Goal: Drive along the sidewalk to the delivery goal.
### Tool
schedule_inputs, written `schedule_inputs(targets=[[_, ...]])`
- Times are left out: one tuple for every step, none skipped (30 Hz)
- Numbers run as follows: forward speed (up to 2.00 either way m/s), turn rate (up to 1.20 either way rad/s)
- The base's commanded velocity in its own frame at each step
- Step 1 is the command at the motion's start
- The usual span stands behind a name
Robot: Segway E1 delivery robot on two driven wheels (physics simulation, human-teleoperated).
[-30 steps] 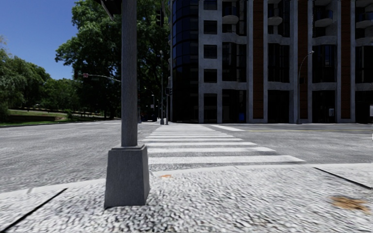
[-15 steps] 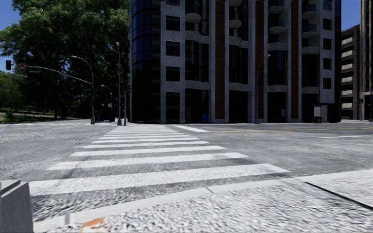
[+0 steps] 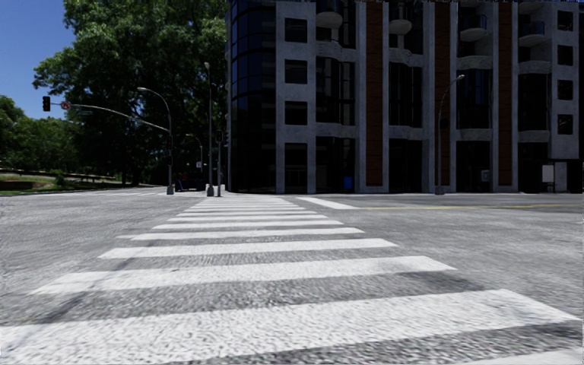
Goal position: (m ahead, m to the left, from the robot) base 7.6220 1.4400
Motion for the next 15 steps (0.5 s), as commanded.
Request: schedule_inputs(targets=[[1.68, 0.74], [1.68, 0.74], [1.68, 0.74], [1.68, 0.74], [1.68, 0.74], [1.68, 0.74], [1.68, 0.74], [1.68, 0.72], [1.68, 0.61], [1.68, 0.61], [1.68, 0.43], [1.68, 0.00], [1.68, 0.00], [1.68, 0.00], [1.68, 0.00]])
